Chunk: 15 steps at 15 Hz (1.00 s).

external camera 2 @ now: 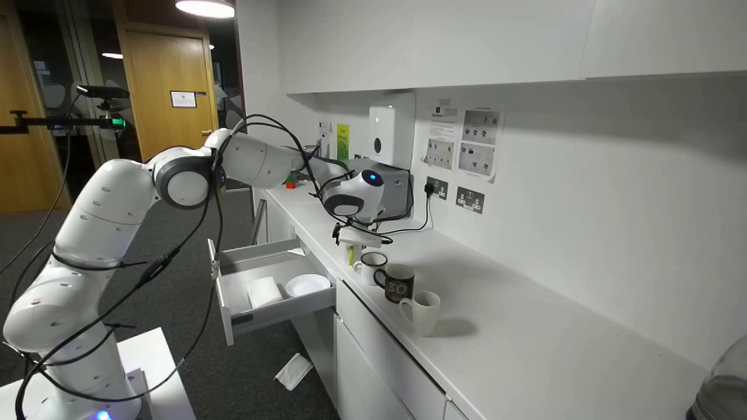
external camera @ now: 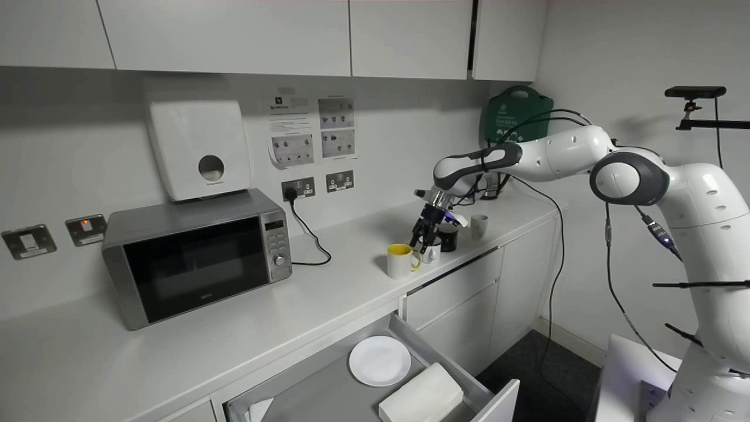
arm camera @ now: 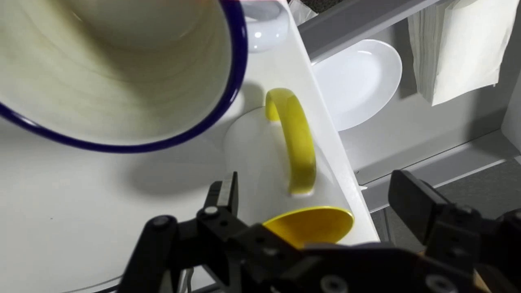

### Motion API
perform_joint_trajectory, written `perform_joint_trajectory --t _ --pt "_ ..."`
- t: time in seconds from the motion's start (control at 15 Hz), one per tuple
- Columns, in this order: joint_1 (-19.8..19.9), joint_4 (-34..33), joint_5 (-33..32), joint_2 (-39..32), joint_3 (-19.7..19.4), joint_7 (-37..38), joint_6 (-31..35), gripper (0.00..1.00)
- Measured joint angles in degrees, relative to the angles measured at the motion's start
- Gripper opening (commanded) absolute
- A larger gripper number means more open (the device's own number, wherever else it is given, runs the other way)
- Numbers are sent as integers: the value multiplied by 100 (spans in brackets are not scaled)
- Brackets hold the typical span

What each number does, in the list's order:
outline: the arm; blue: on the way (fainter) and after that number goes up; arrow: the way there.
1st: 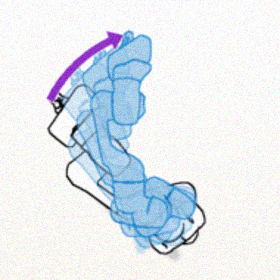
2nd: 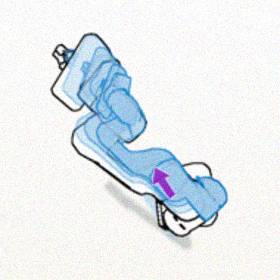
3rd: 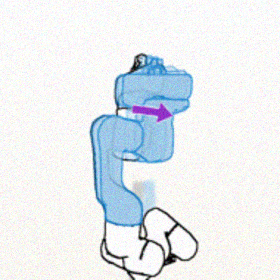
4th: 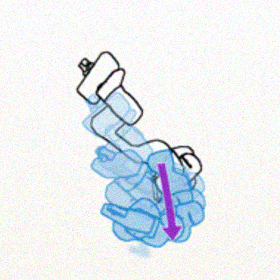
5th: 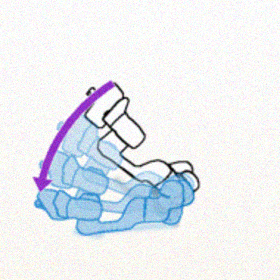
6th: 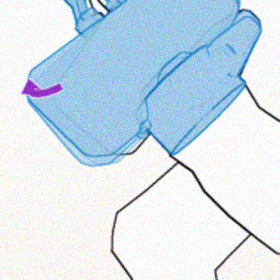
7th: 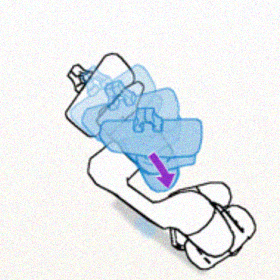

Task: Pick the cup and put it in the drawer

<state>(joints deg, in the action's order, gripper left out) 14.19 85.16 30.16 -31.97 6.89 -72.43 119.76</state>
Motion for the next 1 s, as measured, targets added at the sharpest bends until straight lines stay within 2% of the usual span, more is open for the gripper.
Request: perform_joint_trajectory --t 0.67,0.73,0.8,1.0 --pt "-8 96 -15 -29 0 0 225 100" --pt "-8 122 -15 -30 0 0 225 89" --pt "-8 150 -15 -31 0 0 225 74" --pt "-8 210 -17 -33 0 0 226 53"
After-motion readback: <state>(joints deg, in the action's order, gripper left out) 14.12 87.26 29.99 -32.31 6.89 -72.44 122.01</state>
